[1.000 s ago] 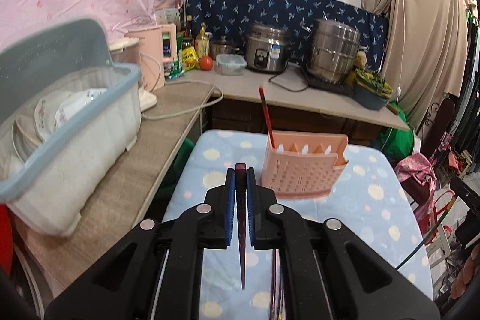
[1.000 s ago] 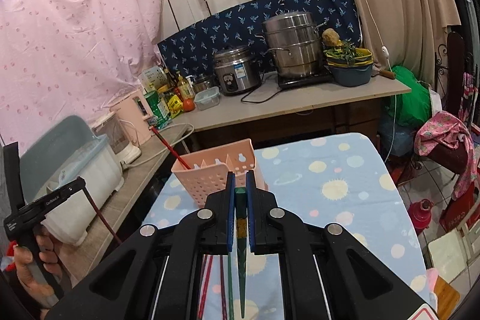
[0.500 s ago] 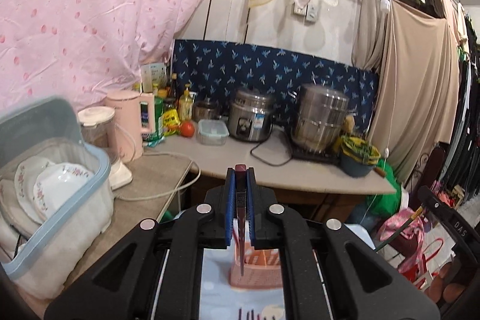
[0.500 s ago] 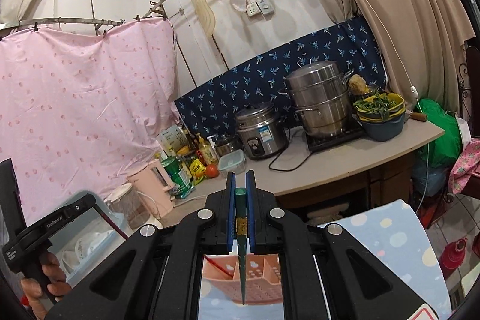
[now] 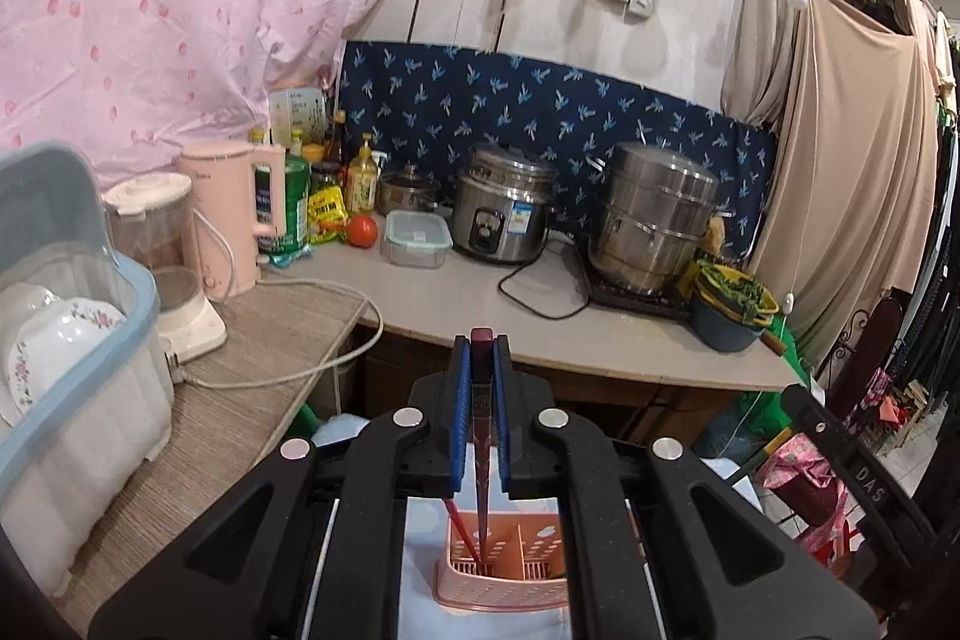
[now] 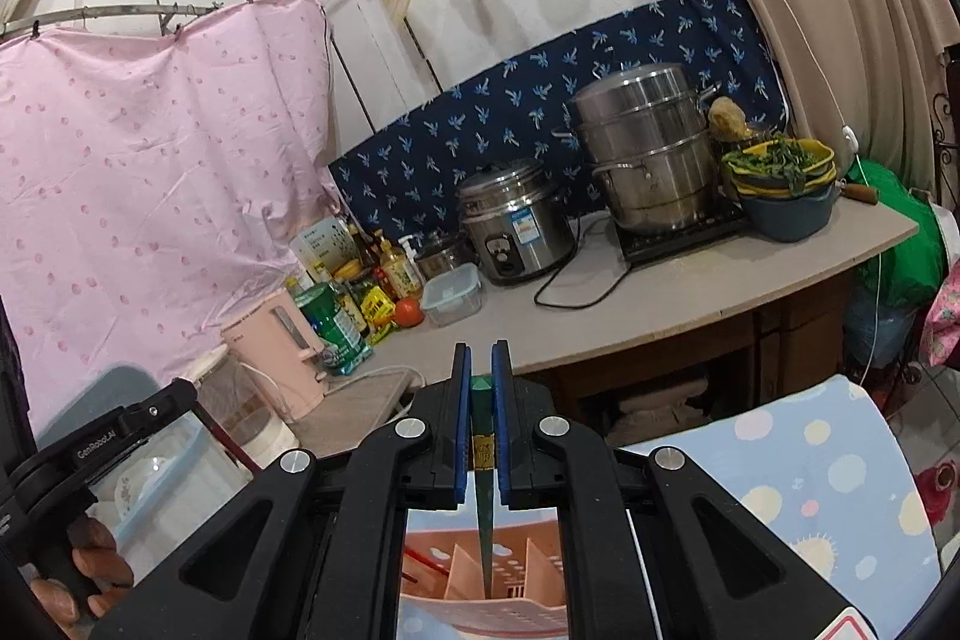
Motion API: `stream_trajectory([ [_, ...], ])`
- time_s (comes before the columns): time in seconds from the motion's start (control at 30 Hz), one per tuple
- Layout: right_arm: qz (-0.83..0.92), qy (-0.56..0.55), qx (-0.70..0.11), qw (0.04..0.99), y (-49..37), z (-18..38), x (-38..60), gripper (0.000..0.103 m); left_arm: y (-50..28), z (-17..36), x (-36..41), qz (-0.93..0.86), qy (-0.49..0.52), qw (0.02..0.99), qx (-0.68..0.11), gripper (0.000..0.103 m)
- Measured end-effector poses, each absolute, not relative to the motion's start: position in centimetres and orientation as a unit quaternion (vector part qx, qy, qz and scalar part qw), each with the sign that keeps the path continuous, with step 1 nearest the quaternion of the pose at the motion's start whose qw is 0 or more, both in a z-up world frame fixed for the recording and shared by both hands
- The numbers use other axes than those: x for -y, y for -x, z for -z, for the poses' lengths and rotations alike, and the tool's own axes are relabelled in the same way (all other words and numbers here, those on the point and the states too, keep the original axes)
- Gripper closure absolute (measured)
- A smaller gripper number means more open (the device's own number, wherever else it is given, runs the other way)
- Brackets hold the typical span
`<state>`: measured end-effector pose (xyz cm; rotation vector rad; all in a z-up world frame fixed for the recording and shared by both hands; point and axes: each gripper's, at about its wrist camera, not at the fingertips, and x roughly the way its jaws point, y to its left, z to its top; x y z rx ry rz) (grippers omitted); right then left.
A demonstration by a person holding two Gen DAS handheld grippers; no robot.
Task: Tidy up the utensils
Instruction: 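Open both tools to release the chopsticks in the basket and withdraw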
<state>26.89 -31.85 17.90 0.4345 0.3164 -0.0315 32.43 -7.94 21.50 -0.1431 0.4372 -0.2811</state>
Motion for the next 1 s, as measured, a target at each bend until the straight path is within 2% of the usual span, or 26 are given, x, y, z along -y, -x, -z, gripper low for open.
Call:
stream_trajectory([
  [0.3, 0.017, -0.205, -0.207, 0.956, -28.4, -13.7, 31.3, 0.096, -34.0, -16.9, 8.3, 0.132, 0.066, 0.952, -0.268, 0.095],
  [0.4, 0.016, -0.208, -0.21, 0.955, -28.2, -13.2, 31.3, 0.091, -34.1, -16.2, 8.2, 0.134, 0.066, 0.948, -0.281, 0.095],
  [0.5, 0.015, -0.213, -0.208, 0.955, -27.5, -13.3, 31.4, 0.087, -33.8, -16.0, 8.0, 0.136, 0.062, 0.947, -0.284, 0.085],
  [0.57, 0.014, -0.214, -0.204, 0.955, -26.8, -13.6, 31.4, 0.085, -33.3, -16.0, 7.9, 0.132, 0.061, 0.949, -0.281, 0.071],
  [0.8, 0.006, -0.198, -0.197, 0.96, -23.7, -14.8, 30.4, 0.078, -31.0, -16.3, 7.5, 0.119, 0.041, 0.952, -0.278, 0.067],
  [0.87, 0.005, -0.188, -0.198, 0.962, -22.6, -15.0, 30.0, 0.077, -30.0, -16.3, 7.4, 0.114, 0.031, 0.954, -0.277, 0.061],
  [0.93, 0.006, -0.176, -0.199, 0.964, -21.2, -15.1, 29.3, 0.068, -28.8, -16.3, 7.4, 0.109, 0.018, 0.955, -0.274, 0.059],
  [1.0, 0.01, -0.159, -0.198, 0.967, -19.8, -15.2, 28.7, 0.064, -27.6, -16.2, 7.3, 0.105, 0.005, 0.956, -0.273, 0.058],
])
